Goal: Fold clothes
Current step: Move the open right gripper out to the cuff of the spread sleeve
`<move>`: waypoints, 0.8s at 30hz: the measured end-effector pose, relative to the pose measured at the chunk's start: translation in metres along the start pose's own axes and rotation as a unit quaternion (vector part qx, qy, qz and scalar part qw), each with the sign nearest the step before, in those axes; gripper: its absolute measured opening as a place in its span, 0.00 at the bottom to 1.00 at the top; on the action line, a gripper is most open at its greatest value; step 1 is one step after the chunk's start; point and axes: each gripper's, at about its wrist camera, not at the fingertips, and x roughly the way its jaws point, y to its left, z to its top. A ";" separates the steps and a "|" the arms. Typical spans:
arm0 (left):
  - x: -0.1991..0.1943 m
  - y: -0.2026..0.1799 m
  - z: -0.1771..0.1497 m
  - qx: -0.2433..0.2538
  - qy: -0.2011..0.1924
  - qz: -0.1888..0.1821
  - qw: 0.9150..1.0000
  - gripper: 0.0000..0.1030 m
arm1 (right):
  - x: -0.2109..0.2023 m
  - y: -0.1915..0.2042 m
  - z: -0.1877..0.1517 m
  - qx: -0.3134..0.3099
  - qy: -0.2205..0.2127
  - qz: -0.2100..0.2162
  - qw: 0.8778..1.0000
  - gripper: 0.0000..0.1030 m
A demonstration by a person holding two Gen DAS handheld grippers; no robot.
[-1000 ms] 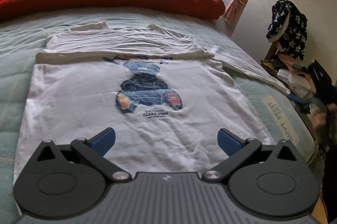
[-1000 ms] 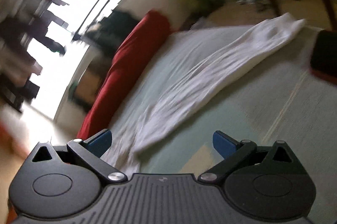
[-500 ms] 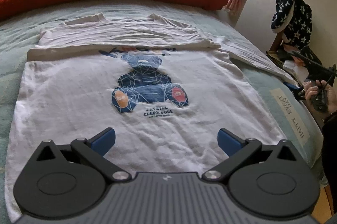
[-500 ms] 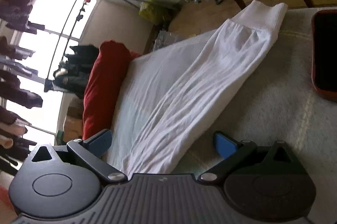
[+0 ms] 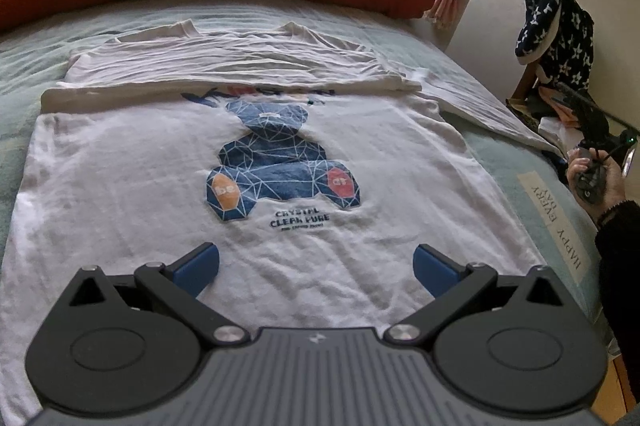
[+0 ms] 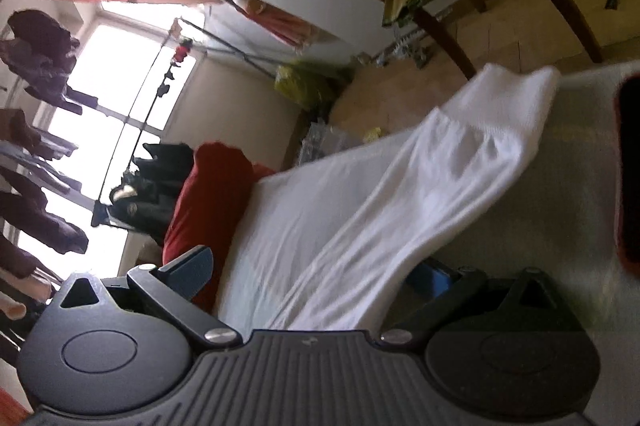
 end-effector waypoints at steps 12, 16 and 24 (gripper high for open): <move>-0.001 -0.001 0.000 0.001 0.002 -0.001 1.000 0.99 | 0.009 -0.002 0.012 -0.033 0.018 0.035 0.999 1.00; -0.002 -0.001 0.001 0.002 0.002 -0.002 1.000 0.99 | 0.019 -0.005 0.017 -0.026 0.019 0.026 0.999 1.00; -0.009 0.005 -0.002 -0.001 -0.002 0.000 1.000 0.99 | 0.018 0.022 0.011 -0.036 0.052 0.100 0.993 1.00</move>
